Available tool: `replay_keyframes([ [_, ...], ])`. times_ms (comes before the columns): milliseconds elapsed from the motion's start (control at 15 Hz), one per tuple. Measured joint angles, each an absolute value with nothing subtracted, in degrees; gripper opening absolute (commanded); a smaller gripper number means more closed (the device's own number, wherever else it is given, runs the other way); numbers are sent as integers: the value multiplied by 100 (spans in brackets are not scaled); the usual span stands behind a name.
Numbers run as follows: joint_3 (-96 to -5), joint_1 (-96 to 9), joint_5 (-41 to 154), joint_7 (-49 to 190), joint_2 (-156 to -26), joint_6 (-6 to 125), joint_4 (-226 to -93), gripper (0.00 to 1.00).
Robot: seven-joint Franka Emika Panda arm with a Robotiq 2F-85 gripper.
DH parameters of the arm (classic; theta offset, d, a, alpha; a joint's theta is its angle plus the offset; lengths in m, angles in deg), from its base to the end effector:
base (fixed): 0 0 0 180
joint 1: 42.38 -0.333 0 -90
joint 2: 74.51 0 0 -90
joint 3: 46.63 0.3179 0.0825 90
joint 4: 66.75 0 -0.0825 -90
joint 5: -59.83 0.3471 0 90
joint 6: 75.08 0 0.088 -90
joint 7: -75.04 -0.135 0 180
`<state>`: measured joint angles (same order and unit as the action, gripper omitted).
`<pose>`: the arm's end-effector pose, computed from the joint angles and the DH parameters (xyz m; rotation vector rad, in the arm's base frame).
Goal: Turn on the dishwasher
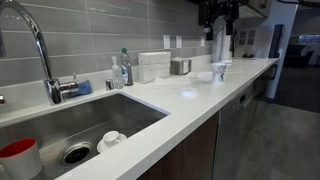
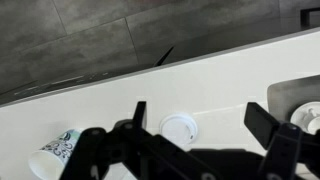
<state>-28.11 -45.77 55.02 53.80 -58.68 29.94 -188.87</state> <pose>0.4047 0.1633 0.5008 2.9718 0.0326 0.0393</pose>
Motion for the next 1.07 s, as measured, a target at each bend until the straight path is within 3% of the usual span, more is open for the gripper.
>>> replay_keyframes([
  [733, -2867, -4624, 5502, 5385, -5867, 2995, -18885, 100],
  [1067, -3604, -4705, 6140, 6577, -5533, 3296, -19396, 100],
])
